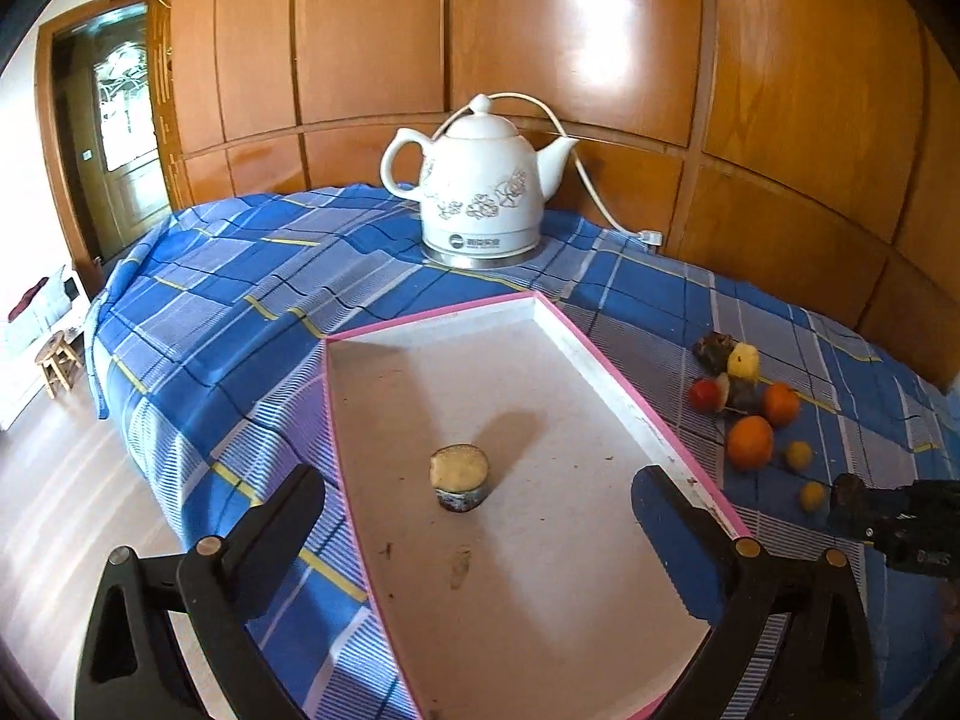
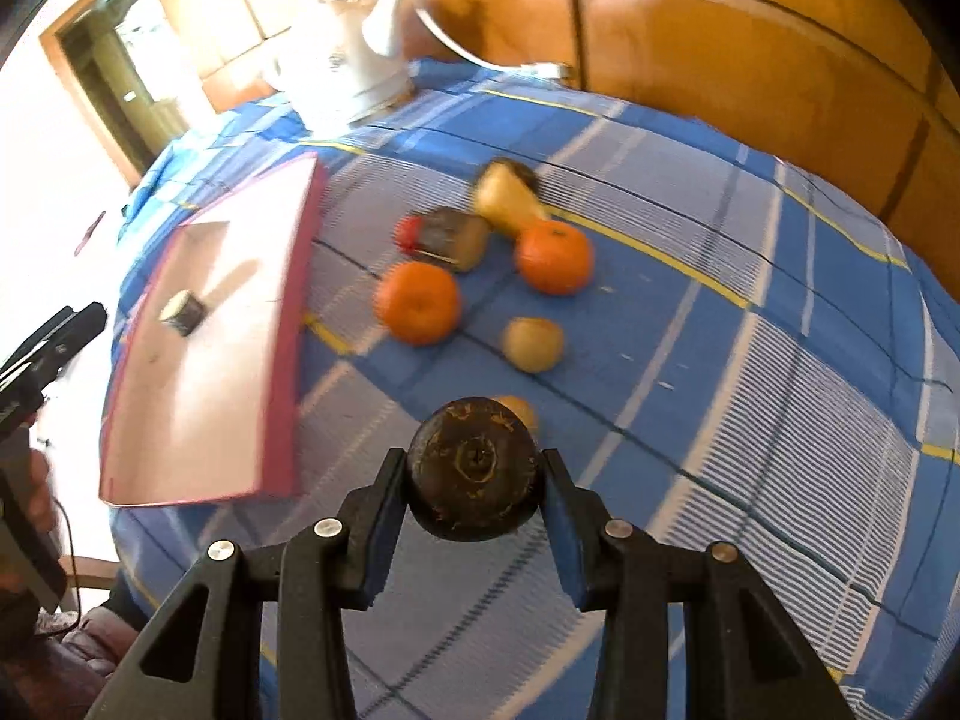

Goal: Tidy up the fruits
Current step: 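Carry the dark brown fruit into the tray and open the right tool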

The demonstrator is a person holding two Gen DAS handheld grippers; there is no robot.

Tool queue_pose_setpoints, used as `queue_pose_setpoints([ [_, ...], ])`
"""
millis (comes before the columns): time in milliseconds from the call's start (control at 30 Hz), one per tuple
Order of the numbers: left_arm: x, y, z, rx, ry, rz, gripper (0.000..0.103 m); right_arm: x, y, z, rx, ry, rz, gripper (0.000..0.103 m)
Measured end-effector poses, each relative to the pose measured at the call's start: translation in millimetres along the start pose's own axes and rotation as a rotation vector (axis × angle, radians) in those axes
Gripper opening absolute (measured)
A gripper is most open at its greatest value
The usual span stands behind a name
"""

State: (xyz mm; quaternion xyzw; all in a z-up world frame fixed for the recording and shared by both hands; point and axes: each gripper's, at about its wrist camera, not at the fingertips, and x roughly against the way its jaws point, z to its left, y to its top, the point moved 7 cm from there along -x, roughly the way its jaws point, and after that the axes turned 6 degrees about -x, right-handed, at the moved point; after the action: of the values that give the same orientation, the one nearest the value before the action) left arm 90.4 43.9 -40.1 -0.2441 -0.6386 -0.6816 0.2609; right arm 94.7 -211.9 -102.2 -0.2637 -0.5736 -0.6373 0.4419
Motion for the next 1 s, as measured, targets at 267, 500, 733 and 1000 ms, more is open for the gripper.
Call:
queue_pose_setpoints([
  [267, 5, -3, 23, 0.037, 0.048, -0.013, 0.103, -8, 24, 81, 0.076, 0.096, -0.019, 0.044],
  [500, 9, -8, 48, 0.077, 0.096, -0.021, 0.103, -42, 39, 146, 0.097, 0.181, 0.033, 0.044],
  [733, 12, -14, 71, 0.120, 0.137, -0.024, 0.103, -56, 47, 179, 0.092, 0.258, 0.057, 0.057],
  [1000, 11, -14, 70, 0.135, 0.091, -0.031, 0.103, -30, 50, 153, 0.092, 0.196, -0.005, 0.062],
])
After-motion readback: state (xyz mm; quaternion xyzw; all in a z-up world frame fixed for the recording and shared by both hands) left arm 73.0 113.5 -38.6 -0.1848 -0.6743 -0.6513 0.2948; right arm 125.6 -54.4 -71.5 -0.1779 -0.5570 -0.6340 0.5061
